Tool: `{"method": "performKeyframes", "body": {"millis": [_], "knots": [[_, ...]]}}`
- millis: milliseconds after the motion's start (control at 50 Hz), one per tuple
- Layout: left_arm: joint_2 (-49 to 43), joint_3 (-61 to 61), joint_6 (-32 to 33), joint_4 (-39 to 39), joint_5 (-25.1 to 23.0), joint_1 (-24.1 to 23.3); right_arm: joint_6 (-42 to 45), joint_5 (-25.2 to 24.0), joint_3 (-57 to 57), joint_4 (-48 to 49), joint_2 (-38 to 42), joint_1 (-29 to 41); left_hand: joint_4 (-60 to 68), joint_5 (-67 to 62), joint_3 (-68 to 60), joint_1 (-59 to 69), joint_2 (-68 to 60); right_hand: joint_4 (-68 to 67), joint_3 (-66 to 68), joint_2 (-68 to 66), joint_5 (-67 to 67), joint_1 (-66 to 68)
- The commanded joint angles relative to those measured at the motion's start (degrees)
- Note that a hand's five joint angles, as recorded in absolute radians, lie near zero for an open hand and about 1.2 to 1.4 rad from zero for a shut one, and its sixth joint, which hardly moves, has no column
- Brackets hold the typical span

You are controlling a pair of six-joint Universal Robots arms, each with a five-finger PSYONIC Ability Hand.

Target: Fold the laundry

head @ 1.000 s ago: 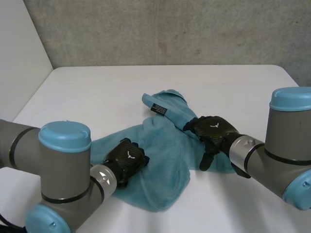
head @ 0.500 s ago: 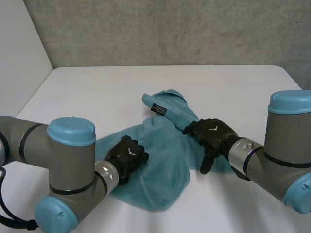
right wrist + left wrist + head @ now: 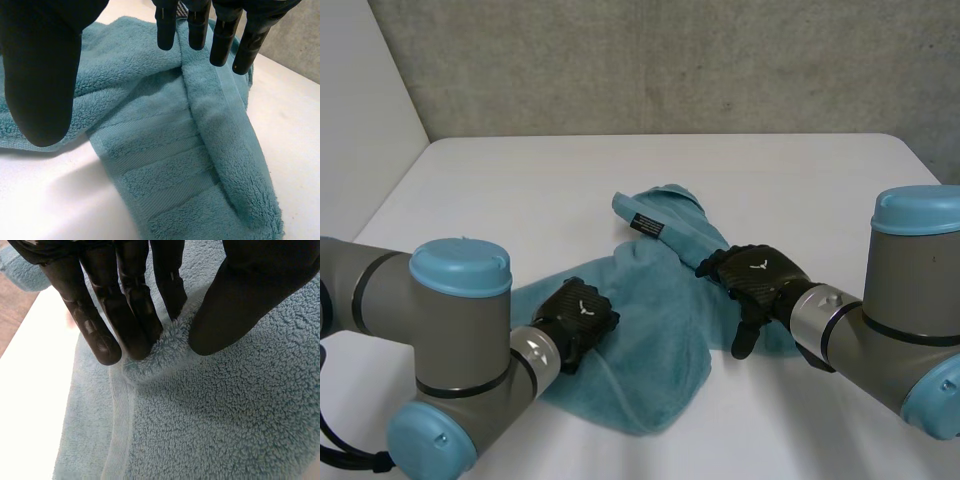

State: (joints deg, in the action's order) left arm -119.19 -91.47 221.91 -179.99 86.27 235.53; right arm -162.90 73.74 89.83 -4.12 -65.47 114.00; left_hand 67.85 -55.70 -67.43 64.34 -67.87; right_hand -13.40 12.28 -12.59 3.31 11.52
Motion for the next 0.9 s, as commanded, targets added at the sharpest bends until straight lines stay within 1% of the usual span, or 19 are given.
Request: {"method": "performKeyframes", "body": {"millis": [20, 80, 140, 160, 200, 240, 280, 320, 360, 380, 420, 440, 460, 500, 520, 560, 620, 680, 900], "knots": [[3.51, -0.82, 0.01, -0.09, 6.52, 0.54, 0.04, 0.26, -0.79, -0.45, -0.18, -0.36, 12.15, -14.3, -12.57, 15.66, -12.13, 3.4, -2.28, 2.59, -3.31, -1.52], [6.59, -1.61, -0.07, -0.18, 8.29, 2.21, 0.21, 0.35, -1.49, -0.89, -0.71, -0.79, 12.15, -14.3, -12.57, 15.66, -12.13, 3.4, -2.28, 2.59, -3.31, -1.52], [11.84, -3.36, -0.08, -0.27, 8.12, 5.1, 1.52, 0.43, -2.02, -1.5, -1.67, -1.76, 12.15, -14.3, -12.57, 15.66, -12.13, 3.4, -2.28, 2.59, -3.31, -1.52], [11.87, -3.37, -0.08, -0.27, 8.12, 5.11, 1.53, 0.44, -2.02, -1.51, -1.68, -1.77, 12.15, -14.3, -12.57, 15.66, -12.13, 3.4, -2.28, 2.59, -3.31, -1.52], [15.63, -5.03, -0.08, -0.27, 8.03, 6.95, 5.2, 0.87, -2.55, -3.69, -2.73, -3.43, 12.15, -14.3, -12.57, 15.66, -12.13, 3.4, -2.28, 2.59, -3.31, -1.52], [17.58, -6.18, -0.08, -0.27, 8.03, 8.27, 8.63, 2.71, -2.81, -5.63, -3.08, -4.31, 12.15, -14.3, -12.57, 15.66, -12.13, 3.4, -2.28, 2.59, -3.31, -1.52], [18.98, -7.31, -0.08, -0.27, 7.95, 10.37, 9.61, 3.86, -2.64, -6.08, -3.08, -4.49, 12.15, -14.3, -12.57, 15.66, -12.13, 3.4, -2.28, 2.59, -3.31, -1.52], [19.69, -8.28, -0.08, -0.36, 7.68, 12.83, 9.97, 5.17, -1.85, -6.08, -3.0, -4.58, 12.15, -14.3, -12.57, 15.66, -12.13, 0.66, 0.46, -0.15, -0.57, 1.22], [19.69, -8.55, -0.08, -0.36, 7.33, 13.54, 9.97, 5.88, -1.32, -5.9, -2.91, -4.58, 12.15, -14.3, -12.57, 15.66, -12.13, -0.54, 1.67, -1.35, 0.63, 2.43], [19.69, -8.9, -0.08, -0.44, 6.72, 15.12, 9.97, 6.32, -0.8, -5.64, -2.82, -4.58, 12.15, -14.3, -12.57, 15.66, -12.13, -2.05, 3.17, -2.86, 2.14, 3.93], [19.61, -9.26, -0.08, -0.62, 5.4, 17.94, 9.88, 6.06, -0.09, -5.55, -2.82, -4.66, 12.15, -14.3, -12.57, 15.66, -12.13, -4.57, 5.7, -5.38, 4.66, 6.46], [19.61, -9.26, -0.08, -0.62, 5.4, 17.94, 9.88, 5.89, 0.17, -5.46, -2.82, -4.67, 12.15, -14.3, -12.57, 15.66, -12.13, -5.42, 6.54, -6.23, 5.51, 7.3], [19.52, -9.34, -0.08, -0.71, 5.05, 18.99, 9.88, 5.88, 0.7, -5.03, -2.82, -4.49, 12.15, -14.3, -12.57, 15.66, -12.13, -6.59, 7.71, -7.4, 6.68, 8.48], [19.17, -9.78, -0.08, -1.85, 3.73, 22.76, 9.79, 5.8, 1.31, -4.24, -2.73, -4.4, 12.15, -14.3, -12.57, 15.66, -12.13, -7.44, 8.56, -8.25, 7.53, 9.33], [19.17, -9.78, -0.08, -1.85, 3.73, 22.78, 9.79, 5.8, 1.75, -3.71, -2.64, -4.4, 12.15, -14.3, -12.57, 15.66, -12.13, -8.28, 9.4, -9.09, 8.37, 10.16], [18.99, -10.22, -0.08, -2.9, 2.68, 25.22, 9.79, 5.8, 3.07, -1.78, -2.56, -4.31, 12.15, -14.3, -12.57, 15.66, -12.13, -9.46, 10.59, -10.27, 9.55, 11.35], [18.9, -10.66, -0.08, -3.17, 2.23, 25.68, 9.7, 5.8, 4.48, 1.3, -2.47, -4.14, 12.15, -14.3, -12.57, 15.66, -12.13, -10.13, 11.25, -10.94, 10.22, 12.02], [18.64, -11.01, -0.08, -3.52, 2.06, 25.77, 9.7, 5.97, 5.27, 3.76, -2.21, -4.14, 12.15, -14.3, -12.57, 15.66, -12.13, -14.49, 15.62, -15.3, 14.58, 16.38], [16.8, -9.87, -0.16, -8.18, 2.14, 26.29, 10.84, 5.71, 5.45, 5.0, 1.49, -4.58, 12.15, -14.3, -12.57, 15.66, -12.13, -16.7, 17.82, -17.51, 16.78, 18.58]]}}
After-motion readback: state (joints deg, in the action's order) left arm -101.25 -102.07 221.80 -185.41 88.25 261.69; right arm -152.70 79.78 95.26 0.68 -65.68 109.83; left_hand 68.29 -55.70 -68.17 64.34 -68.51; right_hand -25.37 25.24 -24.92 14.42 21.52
